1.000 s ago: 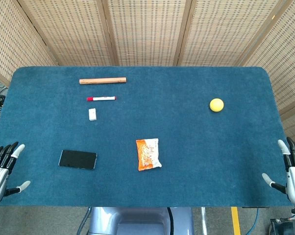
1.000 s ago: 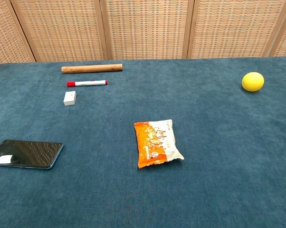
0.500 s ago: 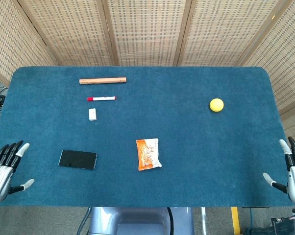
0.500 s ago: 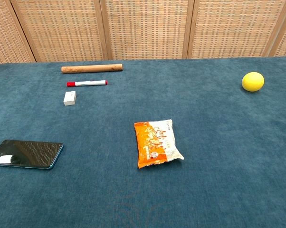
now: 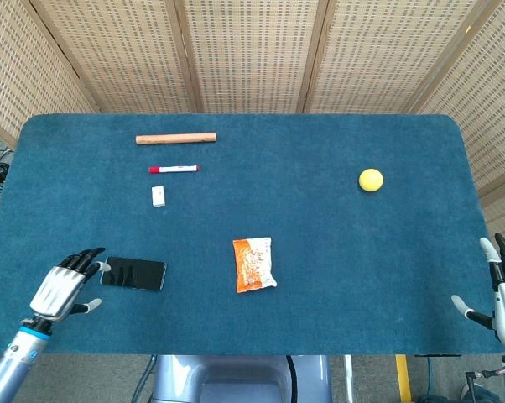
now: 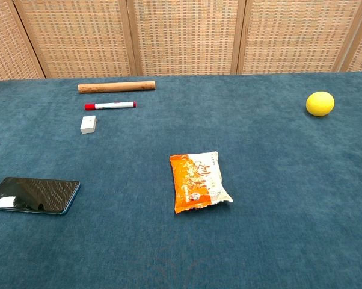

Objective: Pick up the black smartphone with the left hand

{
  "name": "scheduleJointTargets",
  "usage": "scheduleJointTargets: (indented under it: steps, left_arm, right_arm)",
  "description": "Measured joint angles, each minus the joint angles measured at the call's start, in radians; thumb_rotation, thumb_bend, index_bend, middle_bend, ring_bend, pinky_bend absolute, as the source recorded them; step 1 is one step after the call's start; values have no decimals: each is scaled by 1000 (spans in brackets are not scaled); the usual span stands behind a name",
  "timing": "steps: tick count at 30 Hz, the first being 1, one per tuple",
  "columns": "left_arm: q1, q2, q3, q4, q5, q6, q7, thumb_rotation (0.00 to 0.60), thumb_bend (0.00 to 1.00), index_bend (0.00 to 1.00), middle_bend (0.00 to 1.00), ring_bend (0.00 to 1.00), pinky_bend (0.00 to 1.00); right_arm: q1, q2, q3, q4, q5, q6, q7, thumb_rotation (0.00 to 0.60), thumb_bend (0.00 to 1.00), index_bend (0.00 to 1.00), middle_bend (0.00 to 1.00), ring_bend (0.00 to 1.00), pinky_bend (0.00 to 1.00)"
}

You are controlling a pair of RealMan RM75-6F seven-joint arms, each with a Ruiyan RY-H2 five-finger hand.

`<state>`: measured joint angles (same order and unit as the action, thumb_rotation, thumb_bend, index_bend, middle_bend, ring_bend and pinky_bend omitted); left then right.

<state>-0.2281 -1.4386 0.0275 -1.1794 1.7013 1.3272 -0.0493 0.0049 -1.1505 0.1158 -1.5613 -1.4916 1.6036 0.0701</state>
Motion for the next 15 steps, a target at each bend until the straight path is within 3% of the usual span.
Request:
scheduleJointTargets:
  steps: [10, 15]
  left_arm:
    - [-58, -83, 12, 52, -25, -90, 20, 600, 197, 366, 167, 187, 274]
    - [-73, -79, 17, 19, -43, -127, 45, 600, 235, 309, 27, 48, 242]
  right_arm:
    - [4, 1, 1, 5, 9, -13, 9, 600, 0, 0, 0, 0, 0]
    - [4, 3, 2, 6, 13, -18, 16, 600, 0, 0, 0, 0, 0]
